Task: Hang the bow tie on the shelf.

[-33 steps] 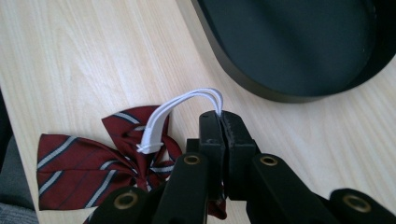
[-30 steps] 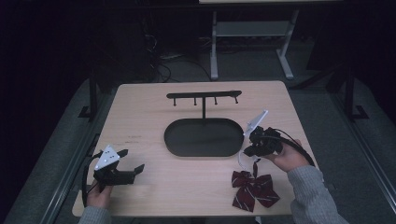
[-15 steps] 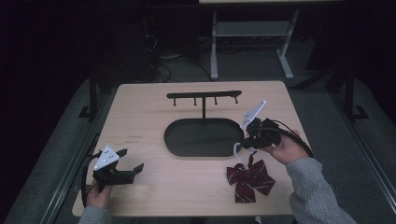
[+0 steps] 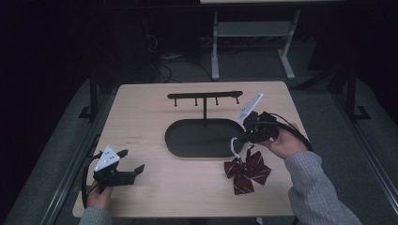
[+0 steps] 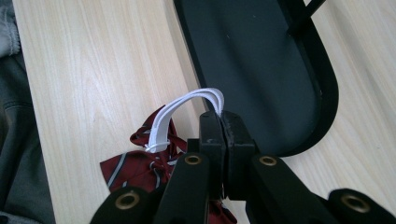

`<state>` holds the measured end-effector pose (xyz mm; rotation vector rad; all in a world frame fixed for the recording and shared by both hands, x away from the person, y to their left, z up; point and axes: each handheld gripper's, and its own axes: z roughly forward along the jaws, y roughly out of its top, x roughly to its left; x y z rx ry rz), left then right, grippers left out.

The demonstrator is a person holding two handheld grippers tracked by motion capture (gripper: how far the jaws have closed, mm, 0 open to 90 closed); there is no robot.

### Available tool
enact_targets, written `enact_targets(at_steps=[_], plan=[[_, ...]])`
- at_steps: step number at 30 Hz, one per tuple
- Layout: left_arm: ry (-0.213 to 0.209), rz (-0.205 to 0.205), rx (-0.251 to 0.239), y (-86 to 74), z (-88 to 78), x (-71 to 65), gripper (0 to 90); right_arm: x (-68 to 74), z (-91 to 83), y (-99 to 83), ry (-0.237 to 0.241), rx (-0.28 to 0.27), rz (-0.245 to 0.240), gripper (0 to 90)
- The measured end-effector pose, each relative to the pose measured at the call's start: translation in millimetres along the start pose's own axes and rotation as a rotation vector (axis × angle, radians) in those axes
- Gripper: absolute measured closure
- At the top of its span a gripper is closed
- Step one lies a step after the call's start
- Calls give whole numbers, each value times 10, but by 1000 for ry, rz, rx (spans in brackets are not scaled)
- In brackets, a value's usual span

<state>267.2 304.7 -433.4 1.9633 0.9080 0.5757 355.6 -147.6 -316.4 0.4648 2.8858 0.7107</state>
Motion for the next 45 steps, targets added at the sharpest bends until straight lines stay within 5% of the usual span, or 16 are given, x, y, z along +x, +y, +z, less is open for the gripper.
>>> enact_targets(at_steps=[45], plan=[[0,-16,-19,3,-30,8,130,-292,-114,786,14,18,-66,879]])
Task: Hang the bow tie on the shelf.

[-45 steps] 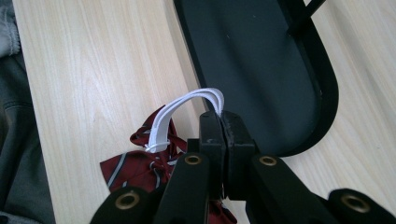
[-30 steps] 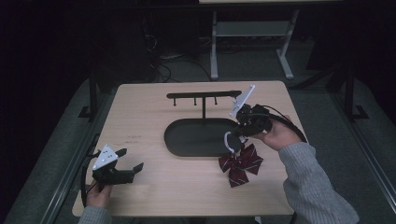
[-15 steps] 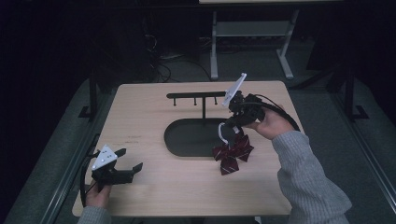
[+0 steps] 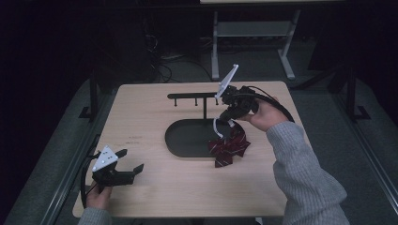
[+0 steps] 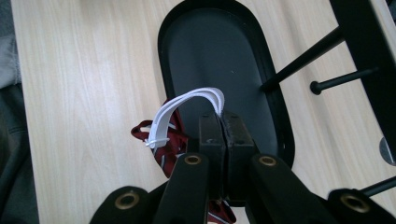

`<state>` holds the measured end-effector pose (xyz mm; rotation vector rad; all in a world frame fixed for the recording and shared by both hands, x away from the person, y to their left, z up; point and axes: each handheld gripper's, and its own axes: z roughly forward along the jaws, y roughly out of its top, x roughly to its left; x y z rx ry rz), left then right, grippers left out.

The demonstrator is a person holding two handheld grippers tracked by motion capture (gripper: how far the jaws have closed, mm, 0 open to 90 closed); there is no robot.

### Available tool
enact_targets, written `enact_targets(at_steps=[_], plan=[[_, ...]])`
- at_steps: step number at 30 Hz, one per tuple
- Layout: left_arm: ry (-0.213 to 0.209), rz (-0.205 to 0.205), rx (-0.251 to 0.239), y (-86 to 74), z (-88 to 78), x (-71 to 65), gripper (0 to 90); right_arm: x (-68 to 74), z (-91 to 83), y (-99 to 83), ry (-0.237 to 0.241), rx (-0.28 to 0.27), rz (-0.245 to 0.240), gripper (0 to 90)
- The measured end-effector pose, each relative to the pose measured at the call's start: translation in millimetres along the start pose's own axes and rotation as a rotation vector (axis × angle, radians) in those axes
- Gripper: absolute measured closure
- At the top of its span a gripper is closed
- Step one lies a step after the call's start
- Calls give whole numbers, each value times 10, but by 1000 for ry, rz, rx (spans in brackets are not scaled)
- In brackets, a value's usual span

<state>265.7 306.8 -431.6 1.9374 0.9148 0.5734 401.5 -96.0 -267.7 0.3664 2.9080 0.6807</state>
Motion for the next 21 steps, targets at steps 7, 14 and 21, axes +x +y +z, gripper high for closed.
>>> enact_targets(at_steps=[7,14,21], plan=[[5,-6,-3,-5,-4,14,130,-70,-15,61,-5,6,4,880],[6,-5,-6,-2,-14,14,130,-175,-27,134,-17,21,11,879],[4,-8,-3,-4,-5,19,130,-282,-55,209,-29,29,21,879]])
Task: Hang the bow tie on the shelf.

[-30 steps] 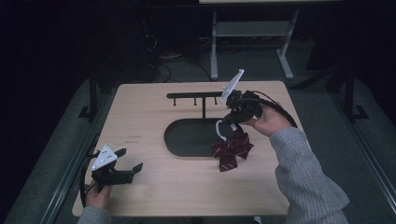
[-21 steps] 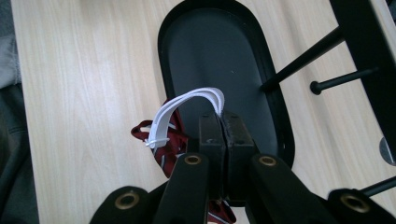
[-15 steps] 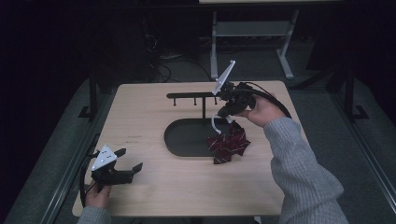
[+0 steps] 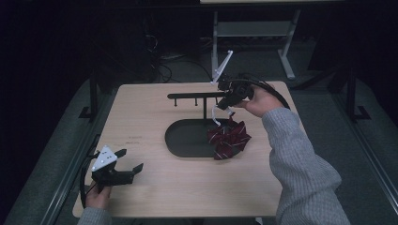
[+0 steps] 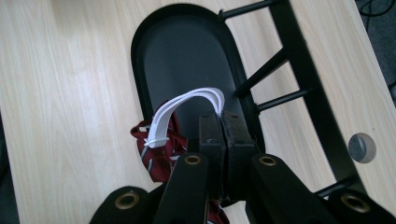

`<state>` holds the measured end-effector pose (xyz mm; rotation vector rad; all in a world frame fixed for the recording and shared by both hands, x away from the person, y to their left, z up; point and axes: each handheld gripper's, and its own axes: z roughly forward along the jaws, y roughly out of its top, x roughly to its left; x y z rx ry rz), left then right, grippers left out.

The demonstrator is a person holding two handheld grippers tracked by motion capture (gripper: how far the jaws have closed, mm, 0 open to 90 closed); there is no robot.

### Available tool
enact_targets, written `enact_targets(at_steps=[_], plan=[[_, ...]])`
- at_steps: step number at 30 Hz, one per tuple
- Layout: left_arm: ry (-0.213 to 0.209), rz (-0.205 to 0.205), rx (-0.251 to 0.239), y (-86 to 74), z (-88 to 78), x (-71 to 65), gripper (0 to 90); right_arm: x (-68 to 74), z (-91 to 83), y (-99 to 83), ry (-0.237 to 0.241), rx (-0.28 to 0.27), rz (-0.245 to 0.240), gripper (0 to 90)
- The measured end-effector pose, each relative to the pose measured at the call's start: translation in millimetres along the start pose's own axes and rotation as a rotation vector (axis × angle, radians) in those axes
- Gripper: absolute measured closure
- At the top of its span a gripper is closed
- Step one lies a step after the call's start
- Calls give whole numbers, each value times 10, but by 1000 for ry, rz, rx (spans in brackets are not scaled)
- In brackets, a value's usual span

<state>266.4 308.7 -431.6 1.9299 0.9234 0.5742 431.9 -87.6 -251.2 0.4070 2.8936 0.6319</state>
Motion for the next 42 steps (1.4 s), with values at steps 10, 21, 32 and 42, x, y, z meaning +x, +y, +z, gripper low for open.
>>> enact_targets(at_steps=[10,21,32,42], plan=[[-3,6,2,4,8,-16,130,-160,79,-3,1,9,58,877],[-4,3,-1,4,6,-12,130,-291,131,36,-12,34,82,876],[-7,11,-10,10,7,-21,130,-359,174,34,-38,36,109,875],[-9,6,-7,11,6,-31,130,-408,220,-33,-50,14,137,869]])
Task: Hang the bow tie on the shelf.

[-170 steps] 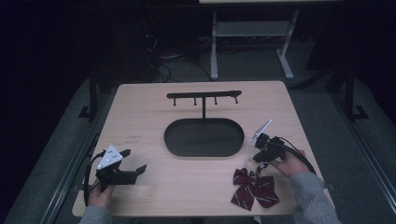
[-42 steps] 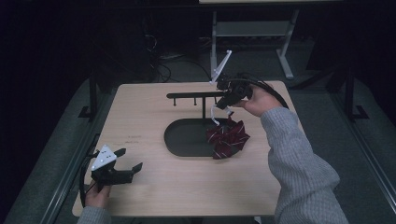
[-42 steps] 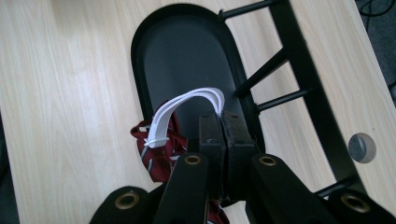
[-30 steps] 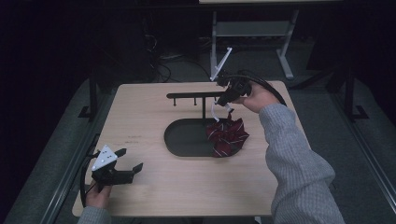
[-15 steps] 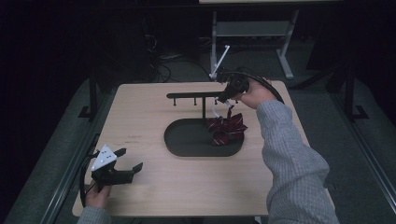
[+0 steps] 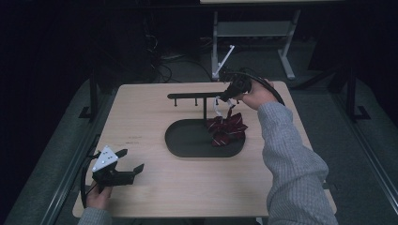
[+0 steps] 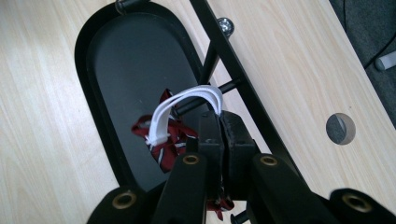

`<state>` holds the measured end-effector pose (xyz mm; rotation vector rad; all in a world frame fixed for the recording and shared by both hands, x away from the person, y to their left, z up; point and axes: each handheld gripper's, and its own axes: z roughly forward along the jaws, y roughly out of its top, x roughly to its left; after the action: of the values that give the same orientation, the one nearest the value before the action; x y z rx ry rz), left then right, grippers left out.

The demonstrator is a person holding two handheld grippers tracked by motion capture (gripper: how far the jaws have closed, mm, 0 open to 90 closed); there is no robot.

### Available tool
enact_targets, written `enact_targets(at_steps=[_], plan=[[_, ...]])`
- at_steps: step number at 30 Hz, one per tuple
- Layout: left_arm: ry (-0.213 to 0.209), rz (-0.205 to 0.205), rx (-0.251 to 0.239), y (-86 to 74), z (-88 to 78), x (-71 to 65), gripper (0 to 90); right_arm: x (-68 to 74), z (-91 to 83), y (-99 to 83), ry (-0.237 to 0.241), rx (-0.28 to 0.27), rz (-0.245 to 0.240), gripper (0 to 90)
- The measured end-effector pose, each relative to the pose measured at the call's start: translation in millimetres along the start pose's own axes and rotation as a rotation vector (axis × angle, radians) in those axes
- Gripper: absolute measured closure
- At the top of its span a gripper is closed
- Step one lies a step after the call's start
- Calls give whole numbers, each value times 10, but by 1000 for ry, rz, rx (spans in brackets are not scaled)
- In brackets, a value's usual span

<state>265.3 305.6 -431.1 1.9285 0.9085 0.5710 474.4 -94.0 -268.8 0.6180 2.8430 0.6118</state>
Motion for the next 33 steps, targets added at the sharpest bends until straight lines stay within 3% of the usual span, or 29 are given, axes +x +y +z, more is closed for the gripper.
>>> enact_targets(at_steps=[33], plan=[[4,-8,-8,4,-16,19,130,17,7,-44,21,3,5,789]])
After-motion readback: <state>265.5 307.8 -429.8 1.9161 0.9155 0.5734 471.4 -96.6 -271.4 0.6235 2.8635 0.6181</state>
